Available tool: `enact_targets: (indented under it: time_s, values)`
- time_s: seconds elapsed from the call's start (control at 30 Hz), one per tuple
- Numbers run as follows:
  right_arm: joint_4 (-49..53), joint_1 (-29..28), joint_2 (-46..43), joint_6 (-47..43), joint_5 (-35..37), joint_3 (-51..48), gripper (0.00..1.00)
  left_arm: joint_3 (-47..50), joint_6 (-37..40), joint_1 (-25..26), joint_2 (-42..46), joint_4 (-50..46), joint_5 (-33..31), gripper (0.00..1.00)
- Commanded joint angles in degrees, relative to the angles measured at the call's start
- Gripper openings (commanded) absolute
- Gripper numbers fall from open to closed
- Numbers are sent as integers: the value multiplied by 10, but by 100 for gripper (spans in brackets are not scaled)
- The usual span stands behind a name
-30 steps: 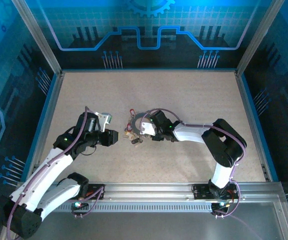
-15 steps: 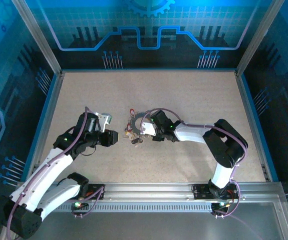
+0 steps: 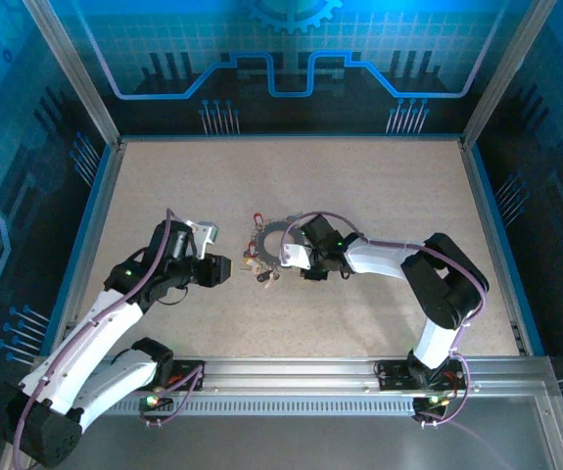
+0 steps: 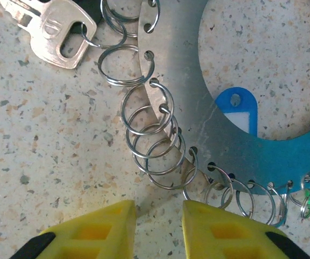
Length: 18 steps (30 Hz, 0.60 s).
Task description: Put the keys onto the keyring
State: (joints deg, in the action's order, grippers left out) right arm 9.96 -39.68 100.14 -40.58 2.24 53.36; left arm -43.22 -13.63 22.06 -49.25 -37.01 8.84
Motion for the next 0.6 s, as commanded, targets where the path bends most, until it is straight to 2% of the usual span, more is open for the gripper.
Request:
enact_targets:
  time_s: [0.0,0.57]
  values:
    - [21,2,2,-7,-22,16,33,3,-10,-4,-1,-8,0,42]
    - [61,14,29,-2,-35,60,36,3,-10,-4,-3,-7,-1,42]
